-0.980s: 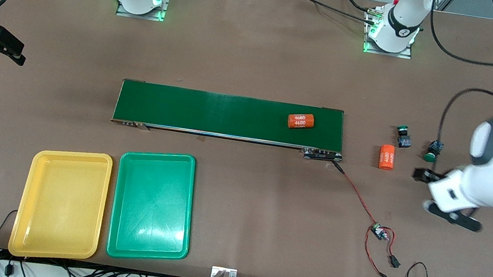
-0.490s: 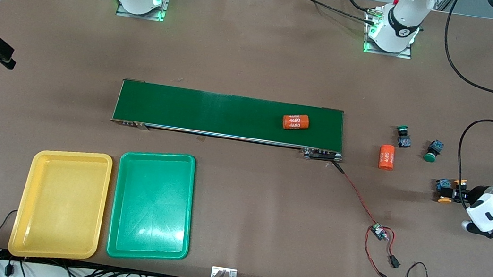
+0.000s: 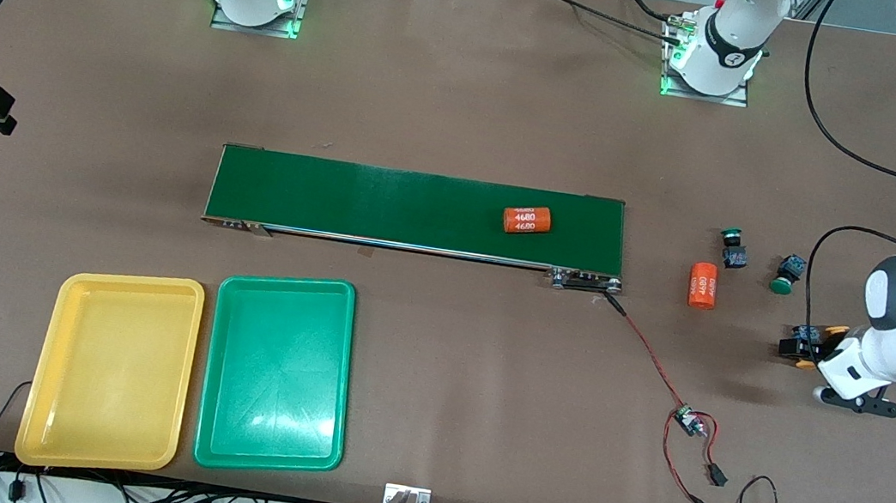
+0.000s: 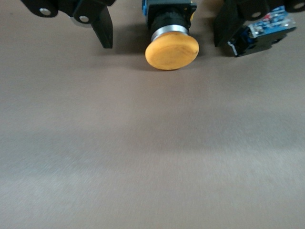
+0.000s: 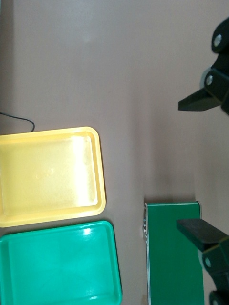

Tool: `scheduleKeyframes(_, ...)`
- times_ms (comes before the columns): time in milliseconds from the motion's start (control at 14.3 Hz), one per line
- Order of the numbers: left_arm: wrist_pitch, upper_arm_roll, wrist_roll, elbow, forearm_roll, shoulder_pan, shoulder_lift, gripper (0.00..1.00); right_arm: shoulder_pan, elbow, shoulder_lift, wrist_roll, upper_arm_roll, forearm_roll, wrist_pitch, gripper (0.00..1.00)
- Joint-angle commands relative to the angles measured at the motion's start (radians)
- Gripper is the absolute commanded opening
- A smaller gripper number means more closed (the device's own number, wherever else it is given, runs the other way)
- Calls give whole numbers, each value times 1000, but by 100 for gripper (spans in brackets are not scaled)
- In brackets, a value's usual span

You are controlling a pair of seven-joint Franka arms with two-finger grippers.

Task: Sort buttons by color to trays
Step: 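Grasp a yellow-cap button from the pile with the left gripper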

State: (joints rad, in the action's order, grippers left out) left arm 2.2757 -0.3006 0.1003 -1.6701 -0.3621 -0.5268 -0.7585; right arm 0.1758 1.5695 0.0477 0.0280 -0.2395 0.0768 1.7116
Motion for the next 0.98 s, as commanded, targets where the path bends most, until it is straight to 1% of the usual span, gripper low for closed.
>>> scheduleKeyframes(0, 10, -9, -14, -51, -29, -16, 31, 38, -13, 4, -17, -11, -1, 20, -13, 100)
scheduleKeyframes(70, 8, -9, -16, -51, -29, -15, 34, 25, -25, 4, -16, -10, -6, 14, -29, 100)
scheduleKeyframes(210, 8, -18, -17, -48, -29, -15, 47, 20, -19, 4, -14, -11, -3, 12, -29, 100)
scheduleKeyframes(280, -1, -22, -17, -48, -29, -12, 73, 20, -15, 3, -11, -10, 3, 12, -20, 100)
scheduleKeyframes(350, -51, -41, -17, -43, -29, -6, 106, 20, -9, 3, -9, -10, 5, 12, -17, 100)
scheduleKeyframes(560, -267, -156, -22, -17, -18, -7, 194, 20, -12, 3, -2, -10, 3, 9, -17, 100)
scheduleKeyframes(700, -404, -257, -46, -17, 0, -10, 222, 21, -13, 3, -2, -10, 3, 9, -20, 100)
scheduleKeyframes(840, -513, -346, -179, -17, 78, -13, 225, 21, -12, 3, 0, -10, 3, 8, -17, 100)
scheduleKeyframes(910, -537, -380, -241, -20, 125, -12, 225, 21, -4, 6, -5, -11, 5, 6, -26, 100)
